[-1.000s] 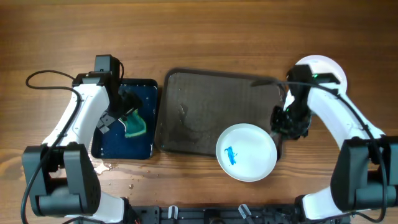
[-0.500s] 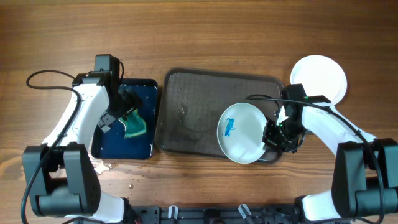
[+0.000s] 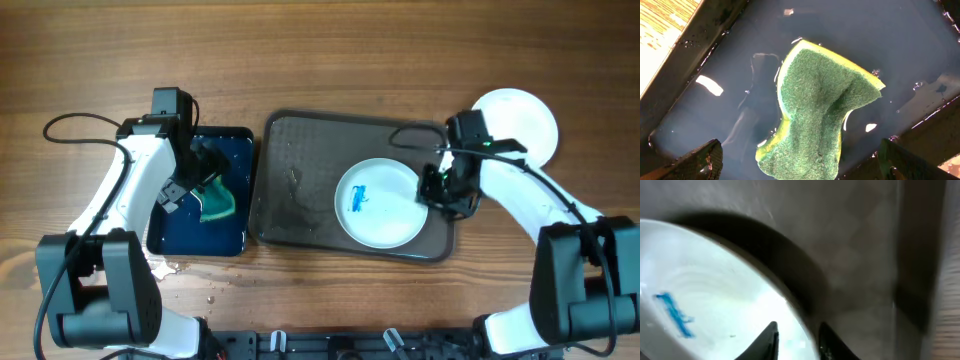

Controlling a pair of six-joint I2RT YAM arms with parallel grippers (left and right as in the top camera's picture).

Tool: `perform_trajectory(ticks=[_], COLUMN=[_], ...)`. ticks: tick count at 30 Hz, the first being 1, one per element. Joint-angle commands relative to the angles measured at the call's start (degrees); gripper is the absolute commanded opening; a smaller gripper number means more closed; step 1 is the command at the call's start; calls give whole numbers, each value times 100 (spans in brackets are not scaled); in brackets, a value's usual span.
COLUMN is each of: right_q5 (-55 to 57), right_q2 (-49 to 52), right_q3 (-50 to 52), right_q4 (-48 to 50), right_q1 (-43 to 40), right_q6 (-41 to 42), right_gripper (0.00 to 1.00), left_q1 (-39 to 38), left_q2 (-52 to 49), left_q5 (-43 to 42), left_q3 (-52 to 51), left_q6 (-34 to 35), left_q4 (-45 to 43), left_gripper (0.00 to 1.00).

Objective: Clean dirty plates on tray and stack at the side
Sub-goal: 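Grasp the rim of the last stained plate on the tray with right gripper, then grasp the sponge in the basin with the left gripper and bring it over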

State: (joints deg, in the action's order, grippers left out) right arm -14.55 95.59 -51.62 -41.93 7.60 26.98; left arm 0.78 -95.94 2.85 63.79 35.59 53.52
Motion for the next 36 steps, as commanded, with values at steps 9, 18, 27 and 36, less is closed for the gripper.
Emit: perform_trajectory(ticks=[9,18,27,36], right_q5=[752,748,704,682], right_q2=[61,61,61,61], right_q3=[186,186,186,186], right_q4=[155,184,157,157], right_q1=[649,649,649,649], right_q6=[752,728,682,599], right_gripper=[5,5,4,4], left_q1=[-31,-31,-31,-831], left_q2=[-57,-173,-529,728], left_q5=[17,-765,-820,212], left_q3=[7,-514,-752,-369], left_q6=[-387,-363,-363,-437], left_q4=[-46,-704,-1307,-1029], left_gripper=[65,57,4,4])
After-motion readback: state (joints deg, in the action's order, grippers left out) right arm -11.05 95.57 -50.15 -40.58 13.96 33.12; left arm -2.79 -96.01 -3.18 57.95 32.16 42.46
